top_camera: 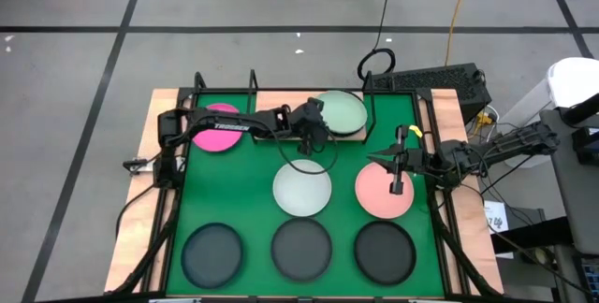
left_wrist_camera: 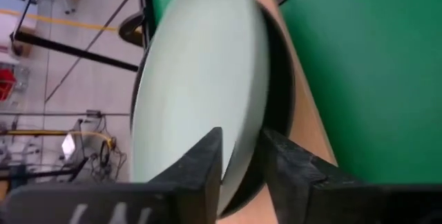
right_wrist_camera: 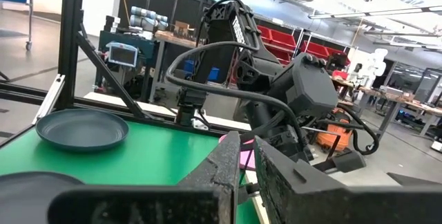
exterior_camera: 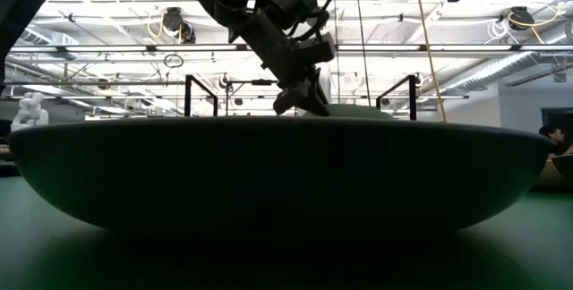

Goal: Place and stack plates onto a shelf
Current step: Stack the green plate on top of the black plate on the shelf, then stack the gray plate on top of the green plate on the shelf

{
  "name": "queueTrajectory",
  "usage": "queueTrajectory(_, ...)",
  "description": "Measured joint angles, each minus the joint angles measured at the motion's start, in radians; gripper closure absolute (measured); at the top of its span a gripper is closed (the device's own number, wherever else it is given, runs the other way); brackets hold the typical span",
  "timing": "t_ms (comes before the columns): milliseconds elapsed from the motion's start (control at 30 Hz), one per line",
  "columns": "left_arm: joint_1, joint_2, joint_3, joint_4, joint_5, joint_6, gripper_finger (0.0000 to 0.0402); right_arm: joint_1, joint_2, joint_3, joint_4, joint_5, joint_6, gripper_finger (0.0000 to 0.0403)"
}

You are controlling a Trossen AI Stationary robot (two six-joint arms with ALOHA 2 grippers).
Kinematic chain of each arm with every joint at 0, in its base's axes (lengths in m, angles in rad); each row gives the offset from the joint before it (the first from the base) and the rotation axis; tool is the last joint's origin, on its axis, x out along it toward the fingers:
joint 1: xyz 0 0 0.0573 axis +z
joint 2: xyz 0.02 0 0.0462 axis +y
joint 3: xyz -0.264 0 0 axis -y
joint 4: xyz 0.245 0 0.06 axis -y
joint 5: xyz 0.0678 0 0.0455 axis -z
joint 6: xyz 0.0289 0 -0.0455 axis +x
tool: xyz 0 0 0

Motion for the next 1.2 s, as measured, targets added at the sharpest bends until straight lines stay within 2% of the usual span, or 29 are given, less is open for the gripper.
queueTrajectory(167,-0.01,0.0,0.0,0.0,-0.035,-0.009,0.0235,0.0,0.0,0.0,0.0,0.0,0.0,0.0373)
queueTrajectory(300,-0.024,-0.027,0.001,-0.004,-0.094,-0.038,0.0203,0.0,0.0,0.0,0.0,0.0,0.0,0.0373)
queueTrajectory(400,-0.039,-0.073,0.0,-0.02,-0.131,-0.081,0.0196,0.0,0.0,0.0,-0.001,-0.001,0.007,0.0373)
queueTrajectory(533,-0.066,-0.18,0.0,-0.06,-0.128,-0.181,0.0195,0.0,0.0,0.0,-0.007,-0.002,0.012,0.0373)
queueTrajectory(700,-0.102,-0.331,-0.015,-0.157,-0.077,-0.341,0.0195,0.0,0.001,0.0,-0.02,-0.003,0.027,0.0373)
queueTrajectory(900,-0.158,-0.544,-0.189,-0.141,-0.083,-0.446,0.0216,0.0,0.0,0.0,-0.023,-0.003,0.034,0.0373)
queueTrajectory(1000,-0.185,-0.664,-0.329,-0.073,-0.085,-0.521,0.024,0.0,0.001,0.0,-0.023,-0.002,0.03,0.0373)
queueTrajectory(1200,-0.261,-0.885,-0.619,0.168,-0.085,-0.667,0.0271,0.0,0.003,0.0,-0.024,-0.001,0.046,0.0373)
